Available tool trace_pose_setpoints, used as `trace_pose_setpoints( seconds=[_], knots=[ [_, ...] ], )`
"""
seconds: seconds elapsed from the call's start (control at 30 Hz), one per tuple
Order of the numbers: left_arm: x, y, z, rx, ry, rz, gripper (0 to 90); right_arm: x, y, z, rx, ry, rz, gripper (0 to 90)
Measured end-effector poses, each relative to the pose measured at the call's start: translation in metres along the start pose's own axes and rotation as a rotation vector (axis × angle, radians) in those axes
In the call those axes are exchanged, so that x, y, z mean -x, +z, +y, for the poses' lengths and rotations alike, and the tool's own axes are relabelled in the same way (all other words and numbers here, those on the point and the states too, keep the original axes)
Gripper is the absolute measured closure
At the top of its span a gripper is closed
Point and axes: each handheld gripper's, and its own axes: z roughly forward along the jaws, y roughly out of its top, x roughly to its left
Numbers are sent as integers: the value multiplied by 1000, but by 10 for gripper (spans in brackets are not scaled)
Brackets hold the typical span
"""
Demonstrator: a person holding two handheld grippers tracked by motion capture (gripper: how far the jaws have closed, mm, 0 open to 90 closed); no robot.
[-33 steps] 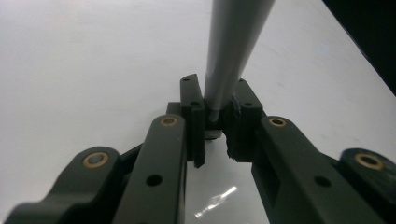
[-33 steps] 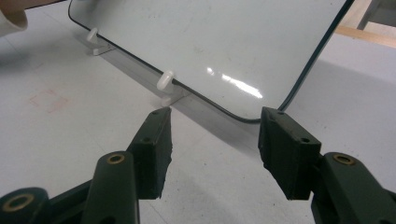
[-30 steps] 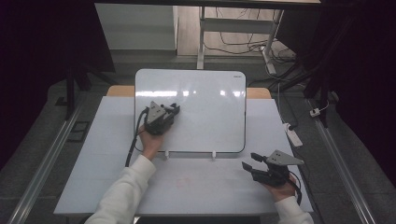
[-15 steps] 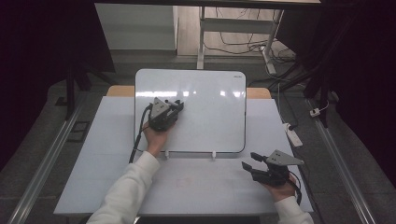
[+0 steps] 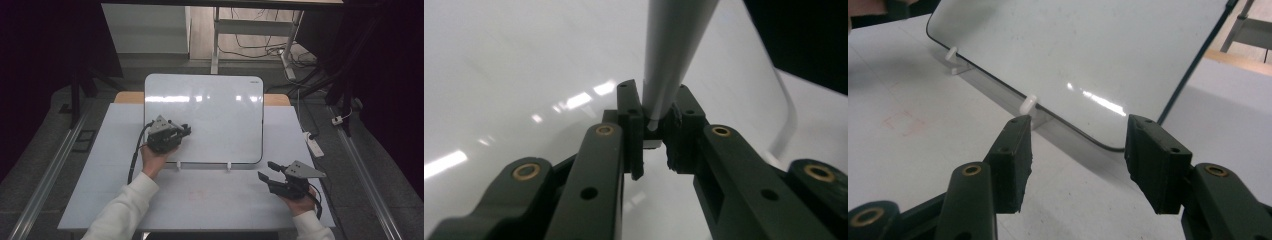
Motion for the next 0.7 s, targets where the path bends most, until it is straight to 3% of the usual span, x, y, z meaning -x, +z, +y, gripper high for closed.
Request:
trace_pose_setpoints(
  seconds=[0.07,0.2,0.37,0.53,0.7],
  knots=[
    [9,-3,-7,-49,-3,-64,778,-1,0,1,2,-1,2,442],
    [24,-7,-15,-124,-2,-155,778,-7,2,5,17,-10,8,442],
    [41,-12,-21,-174,-20,-265,777,-19,4,14,44,-36,19,442],
    [53,-8,-24,-216,-26,-321,777,-39,10,25,68,-74,41,442],
    [61,-1,-24,-242,-32,-348,777,-58,17,36,77,-102,68,442]
  ],
)
